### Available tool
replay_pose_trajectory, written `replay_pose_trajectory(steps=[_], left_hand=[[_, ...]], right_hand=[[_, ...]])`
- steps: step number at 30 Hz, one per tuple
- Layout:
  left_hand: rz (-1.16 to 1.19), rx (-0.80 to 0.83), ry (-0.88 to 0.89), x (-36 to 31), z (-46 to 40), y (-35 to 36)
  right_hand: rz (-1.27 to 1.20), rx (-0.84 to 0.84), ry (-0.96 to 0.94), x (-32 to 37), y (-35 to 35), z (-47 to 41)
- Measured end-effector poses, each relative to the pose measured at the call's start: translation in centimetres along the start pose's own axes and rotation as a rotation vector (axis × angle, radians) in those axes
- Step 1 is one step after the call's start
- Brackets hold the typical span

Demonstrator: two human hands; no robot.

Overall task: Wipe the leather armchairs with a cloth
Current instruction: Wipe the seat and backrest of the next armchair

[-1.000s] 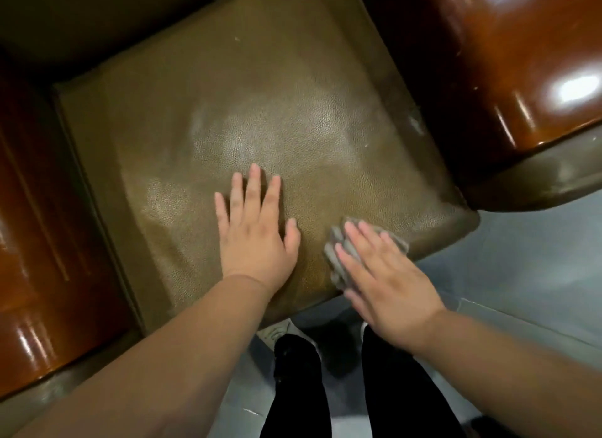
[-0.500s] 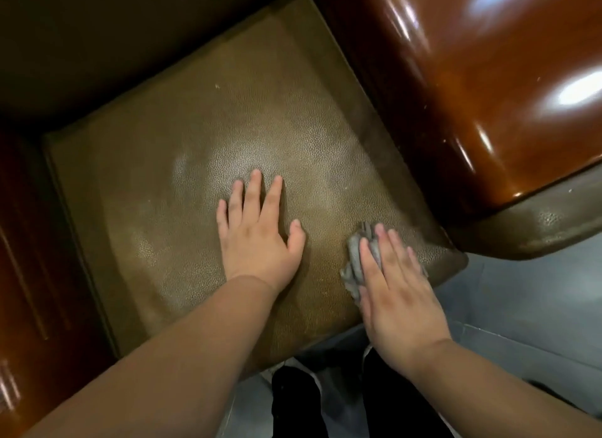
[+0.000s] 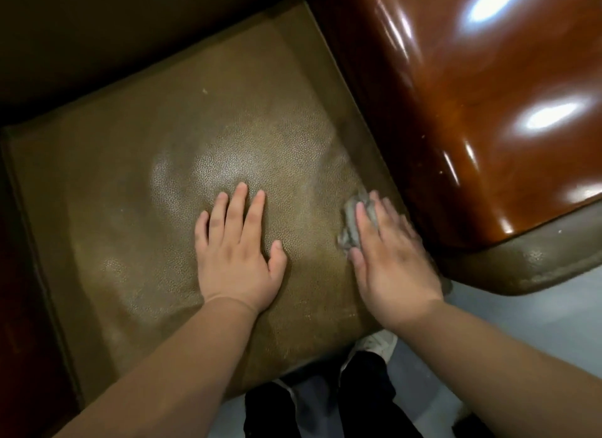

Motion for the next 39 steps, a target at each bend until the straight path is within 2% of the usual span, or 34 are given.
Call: replay_pose_trajectory(steps=[3,5,7,10,12,14,16,18,19,21,24,26,30,32,33,34,36,39], left_hand=[[0.026,-0.046,0.001,-0.5,-0.6,0.5],[0.041,-0.053,0.004,-0.9,-0.9,1.0],[0.027,-0.045,0.006,-0.7,-0.8,1.2],[0.002,-0.026,0.013,0.0,-0.1,1.0],[-0.003,-0.018,0.014,-0.1,0.1,0.8],[0.011,-0.031,0.010,-0.4,-0.1,0.8],[0.015,-0.040,0.010,-0.7,-0.1,1.0],[0.025,-0.055,0.015,-0.7,-0.3,1.1],[0.027,-0.062,0.017,-0.6,-0.6,1.0],[0.019,-0.054,0.015,-0.1,-1.1,1.0],[0.015,-0.026,0.013,0.5,-0.6,0.5],[0.018,-0.015,-0.001,0.7,0.0,0.3],[0.074,-0.058,-0.002,-0.1,-0.7,0.6],[0.095,-0.056,0.005,-0.3,-1.1,1.1],[0.099,-0.050,0.009,-0.2,-0.9,1.3],[0.097,-0.044,0.014,-0.2,-0.6,1.3],[0.096,-0.024,0.027,-0.4,0.0,1.2],[0.117,0.054,0.066,-0.2,-0.4,0.7]], right_hand=[[-0.060,-0.131,0.276,-0.4,-1.5,-6.6],[-0.049,-0.138,0.301,1.2,-2.0,-10.6],[-0.010,-0.132,0.164,2.8,-1.4,-10.6],[0.055,-0.074,-0.100,3.6,0.2,-2.6],[0.049,-0.014,-0.136,2.4,0.6,2.1],[0.020,-0.022,-0.040,0.4,0.5,0.8],[0.000,-0.131,0.134,-0.2,-0.7,-5.0],[-0.049,-0.156,0.241,0.7,-2.1,-11.8],[-0.048,-0.140,0.222,1.7,-2.3,-13.8],[-0.001,-0.151,0.045,4.2,-1.7,-12.8],[0.095,-0.100,-0.254,5.3,0.8,-0.9],[0.143,-0.052,-0.290,2.5,2.2,6.0],[0.098,-0.139,0.056,-4.0,2.3,7.4],[0.017,-0.174,0.268,-1.7,2.5,6.5],[-0.014,-0.176,0.315,0.8,2.9,6.6],[-0.028,-0.160,0.270,3.9,3.5,6.9],[-0.008,-0.116,0.040,9.5,4.8,8.2],[0.068,-0.121,-0.251,10.3,4.9,8.0]])
Point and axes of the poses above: each hand's wrist, its own z-axis away from the middle knuckle, its own y-axis out of the palm, x = y × z, the point moved 5 cm from there along -z, towards the middle knuckle, and after that the axes turned 9 degrees about z, right-handed, at the moved point
